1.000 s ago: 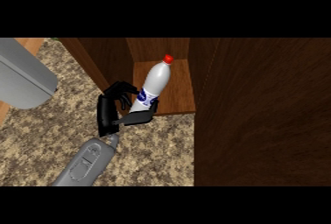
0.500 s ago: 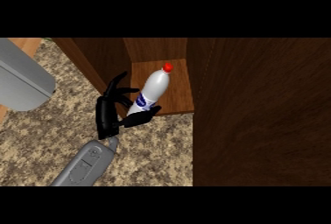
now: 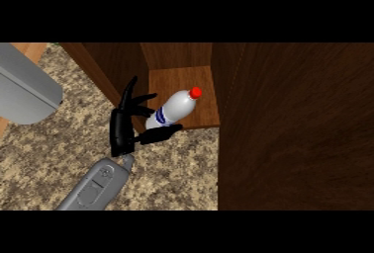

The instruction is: Pick up the bottled water, place it into the cabinet and close the cabinet

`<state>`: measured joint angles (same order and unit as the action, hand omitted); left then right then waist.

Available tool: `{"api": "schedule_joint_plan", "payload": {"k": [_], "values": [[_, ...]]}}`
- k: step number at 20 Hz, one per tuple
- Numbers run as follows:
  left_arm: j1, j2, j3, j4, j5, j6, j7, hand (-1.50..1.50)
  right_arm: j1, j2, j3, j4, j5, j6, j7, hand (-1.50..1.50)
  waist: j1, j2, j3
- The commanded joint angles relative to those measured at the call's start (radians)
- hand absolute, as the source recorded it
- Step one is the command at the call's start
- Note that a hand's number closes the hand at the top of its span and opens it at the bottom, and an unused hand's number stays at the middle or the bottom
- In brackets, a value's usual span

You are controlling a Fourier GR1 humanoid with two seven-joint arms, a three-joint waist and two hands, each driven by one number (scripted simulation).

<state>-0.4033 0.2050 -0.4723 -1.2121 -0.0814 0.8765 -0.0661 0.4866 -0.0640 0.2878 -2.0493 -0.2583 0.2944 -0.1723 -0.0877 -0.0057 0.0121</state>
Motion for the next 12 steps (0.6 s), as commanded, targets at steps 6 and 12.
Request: {"api": "schedule_joint_plan", "payload": {"k": [6, 12], "values": [[-0.194, -0.060, 0.187, 0.082, 0.245, -0.212, -0.123, -1.50, 0.001, 0.010, 0.014, 0.004, 0.039, -0.020, -0.008, -1.50, 0.011, 0.028, -0.017], [-0.194, -0.073, 0.254, 0.122, 0.363, -0.369, -0.272, -1.50, 0.059, 0.008, 0.021, -0.044, 0.042, -0.031, -0.023, -1.50, 0.037, 0.016, -0.015]]}}
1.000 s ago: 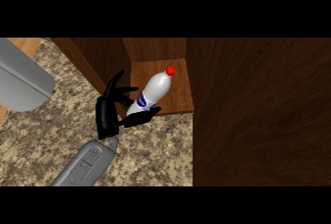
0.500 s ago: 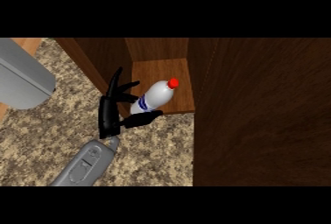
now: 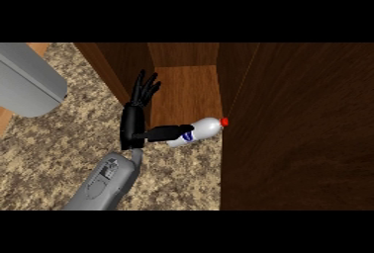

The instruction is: Pick up the bottled water, place it into the cabinet and close the cabinet

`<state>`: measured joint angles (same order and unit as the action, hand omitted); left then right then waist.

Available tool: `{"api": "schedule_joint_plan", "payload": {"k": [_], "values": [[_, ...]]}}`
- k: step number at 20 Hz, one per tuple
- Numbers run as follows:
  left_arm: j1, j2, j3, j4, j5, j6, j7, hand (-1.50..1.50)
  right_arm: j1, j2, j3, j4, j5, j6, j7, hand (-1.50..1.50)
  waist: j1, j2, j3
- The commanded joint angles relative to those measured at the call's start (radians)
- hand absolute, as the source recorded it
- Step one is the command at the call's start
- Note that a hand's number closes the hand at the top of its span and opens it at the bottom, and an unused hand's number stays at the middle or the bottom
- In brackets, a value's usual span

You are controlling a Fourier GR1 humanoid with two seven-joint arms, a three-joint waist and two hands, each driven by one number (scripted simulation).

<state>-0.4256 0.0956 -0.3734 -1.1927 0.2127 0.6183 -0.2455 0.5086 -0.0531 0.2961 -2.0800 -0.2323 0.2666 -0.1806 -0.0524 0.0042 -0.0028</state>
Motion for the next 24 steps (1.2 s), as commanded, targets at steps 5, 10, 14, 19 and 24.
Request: {"api": "schedule_joint_plan", "payload": {"k": [5, 10, 14, 19, 24], "values": [[-0.144, 0.039, 0.179, 0.130, 0.120, -0.221, -0.174, -1.50, 0.049, -0.034, 0.002, -0.073, 0.004, -0.006, 0.029, -1.50, 0.027, 0.000, 0.001], [-0.121, -0.016, 0.161, 0.075, 0.127, -0.232, -0.189, -1.50, 0.062, -0.030, -0.032, -0.012, -0.018, -0.002, -0.026, -1.50, 0.039, -0.003, 0.003], [0.036, 0.019, 0.073, -0.181, 0.116, -0.218, -0.060, -1.50, 0.148, -0.030, 0.046, -0.113, 0.045, -0.030, -0.007, -1.50, 0.052, -0.012, 0.003], [0.114, 0.003, 0.104, -0.241, 0.155, -0.291, -0.095, -1.50, 0.064, -0.018, 0.022, -0.067, 0.001, -0.047, 0.039, -1.50, 0.052, -0.006, 0.003], [0.306, 0.043, -0.006, -0.586, 0.104, -0.235, 0.019, -1.50, 0.103, -0.021, 0.042, -0.071, 0.021, -0.046, 0.004, -1.50, 0.064, -0.011, 0.003]]}}
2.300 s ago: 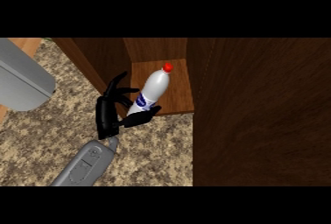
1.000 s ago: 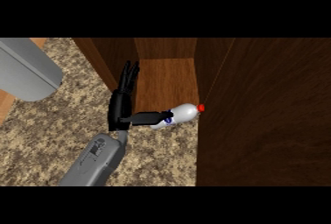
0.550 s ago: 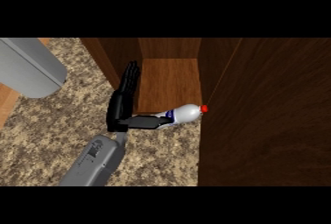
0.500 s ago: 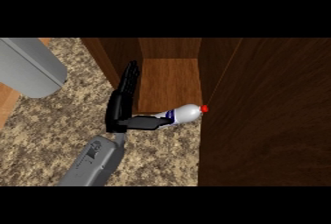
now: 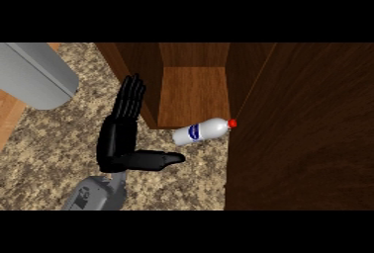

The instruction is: Pick up the bottled water, place it into the cabinet and close the cabinet

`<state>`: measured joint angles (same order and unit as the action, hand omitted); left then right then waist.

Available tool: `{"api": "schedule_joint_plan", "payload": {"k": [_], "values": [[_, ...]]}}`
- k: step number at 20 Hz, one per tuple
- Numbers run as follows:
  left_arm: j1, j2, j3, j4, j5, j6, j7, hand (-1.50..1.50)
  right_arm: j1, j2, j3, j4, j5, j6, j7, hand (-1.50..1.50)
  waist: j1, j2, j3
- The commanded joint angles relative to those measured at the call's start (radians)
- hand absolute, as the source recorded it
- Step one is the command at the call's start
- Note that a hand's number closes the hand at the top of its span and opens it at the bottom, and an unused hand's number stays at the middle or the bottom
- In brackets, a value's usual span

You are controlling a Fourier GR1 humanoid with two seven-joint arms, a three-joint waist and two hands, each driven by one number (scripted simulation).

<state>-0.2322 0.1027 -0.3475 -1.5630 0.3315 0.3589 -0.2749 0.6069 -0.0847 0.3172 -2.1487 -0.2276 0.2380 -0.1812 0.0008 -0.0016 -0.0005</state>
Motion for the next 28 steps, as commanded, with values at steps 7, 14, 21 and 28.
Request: {"api": "schedule_joint_plan", "payload": {"k": [7, 14, 21, 28], "values": [[0.301, 0.016, -0.139, -0.365, -0.047, 0.005, 0.050, -1.50, 0.027, -0.015, 0.071, -0.084, 0.075, -0.046, 0.032, -1.50, 0.002, -0.002, 0.000], [0.459, 0.073, -0.201, -0.503, -0.048, -0.043, 0.001, -1.50, -0.018, -0.104, 0.141, -0.149, 0.133, 0.010, 0.169, 1.50, 0.012, -0.001, -0.001], [0.617, 0.164, -0.081, -0.628, 0.014, -0.081, -0.055, -1.50, -0.039, -0.199, 0.231, -0.128, 0.189, 0.132, 0.132, 1.50, 0.019, -0.002, -0.001], [0.823, 0.257, 0.056, -0.748, 0.163, -0.211, -0.118, -1.50, -0.079, -0.136, 0.386, -0.170, 0.334, 0.075, 0.172, 1.50, 0.025, -0.004, -0.002]]}}
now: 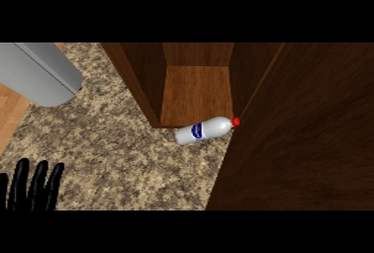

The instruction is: Pick up the bottled water, place it into the cabinet and close the cabinet

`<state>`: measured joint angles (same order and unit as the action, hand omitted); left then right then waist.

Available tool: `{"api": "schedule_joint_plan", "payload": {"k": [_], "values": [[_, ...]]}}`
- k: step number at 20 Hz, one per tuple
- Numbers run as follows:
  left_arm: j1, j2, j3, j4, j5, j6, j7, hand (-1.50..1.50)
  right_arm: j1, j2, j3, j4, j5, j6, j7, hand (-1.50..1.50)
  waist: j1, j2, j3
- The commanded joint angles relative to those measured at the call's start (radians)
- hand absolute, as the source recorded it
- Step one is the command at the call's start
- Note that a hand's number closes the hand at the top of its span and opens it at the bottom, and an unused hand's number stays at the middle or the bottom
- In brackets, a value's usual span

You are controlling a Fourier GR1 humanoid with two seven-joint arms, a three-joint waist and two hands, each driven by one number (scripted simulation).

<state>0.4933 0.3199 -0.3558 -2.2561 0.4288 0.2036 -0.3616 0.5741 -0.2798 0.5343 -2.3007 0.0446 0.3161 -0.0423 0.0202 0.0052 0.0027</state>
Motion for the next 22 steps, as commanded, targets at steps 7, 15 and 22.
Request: {"api": "schedule_joint_plan", "payload": {"k": [7, 15, 22], "values": [[0.209, 0.076, 0.143, -0.124, 0.133, -0.126, -0.054, -1.50, -0.080, 0.111, 0.266, -0.039, 0.124, -0.018, 0.139, 1.50, 0.021, -0.012, -0.006], [0.285, 0.105, 0.261, -0.065, 0.236, -0.277, -0.114, -1.50, -0.191, 0.259, 0.260, 0.003, 0.034, -0.061, 0.280, 1.50, 0.042, -0.006, -0.007], [0.403, 0.141, 0.386, -0.075, 0.331, -0.420, -0.151, -1.50, -0.538, 0.278, 0.239, 0.090, -0.056, -0.300, 0.478, 1.50, 0.041, -0.005, -0.005]]}}
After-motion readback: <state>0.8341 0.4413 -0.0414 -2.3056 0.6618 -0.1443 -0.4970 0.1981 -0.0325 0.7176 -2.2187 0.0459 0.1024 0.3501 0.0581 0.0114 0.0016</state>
